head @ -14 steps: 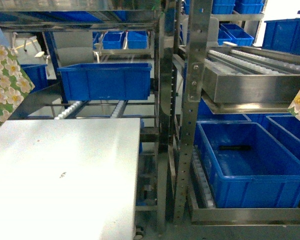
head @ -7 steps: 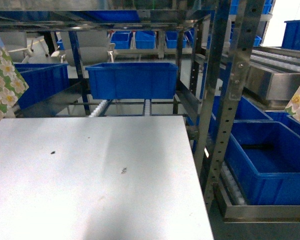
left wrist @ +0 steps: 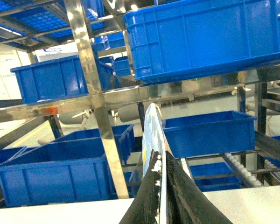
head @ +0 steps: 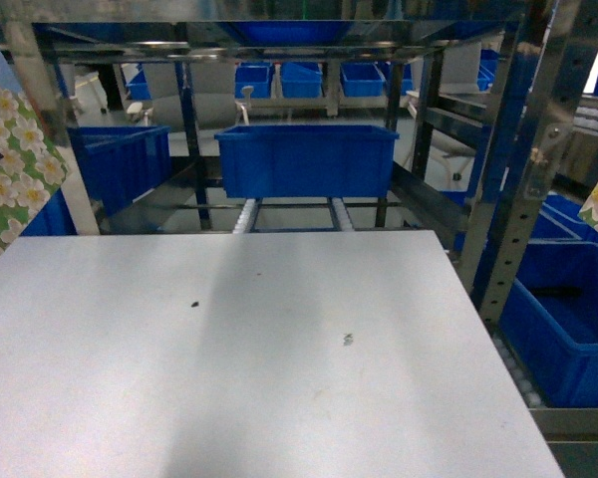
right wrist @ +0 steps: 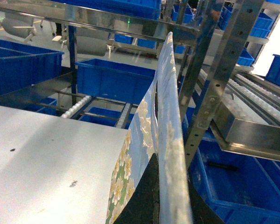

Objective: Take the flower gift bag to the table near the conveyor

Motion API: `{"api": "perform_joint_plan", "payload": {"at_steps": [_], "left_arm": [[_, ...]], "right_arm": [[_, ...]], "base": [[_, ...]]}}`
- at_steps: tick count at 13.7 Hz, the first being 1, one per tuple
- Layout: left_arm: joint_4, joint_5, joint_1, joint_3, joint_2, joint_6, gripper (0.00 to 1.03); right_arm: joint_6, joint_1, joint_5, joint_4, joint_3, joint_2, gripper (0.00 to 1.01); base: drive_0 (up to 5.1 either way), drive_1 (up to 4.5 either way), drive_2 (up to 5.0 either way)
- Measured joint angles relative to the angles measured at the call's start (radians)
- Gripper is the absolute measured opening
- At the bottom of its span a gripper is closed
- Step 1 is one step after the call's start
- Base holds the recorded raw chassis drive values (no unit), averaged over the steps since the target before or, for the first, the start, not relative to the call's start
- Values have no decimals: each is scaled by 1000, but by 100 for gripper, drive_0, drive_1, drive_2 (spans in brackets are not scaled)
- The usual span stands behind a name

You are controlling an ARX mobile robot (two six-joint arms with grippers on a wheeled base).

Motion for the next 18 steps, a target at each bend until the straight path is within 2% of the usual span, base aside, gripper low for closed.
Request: {"api": "perform_joint_plan", "payload": {"at_steps": [18], "left_arm": [[1, 0, 0, 0, 0, 0, 2]], "right_arm": [[0, 0, 0, 0, 0, 0, 2]], "base": [[-484, 346, 140]]}}
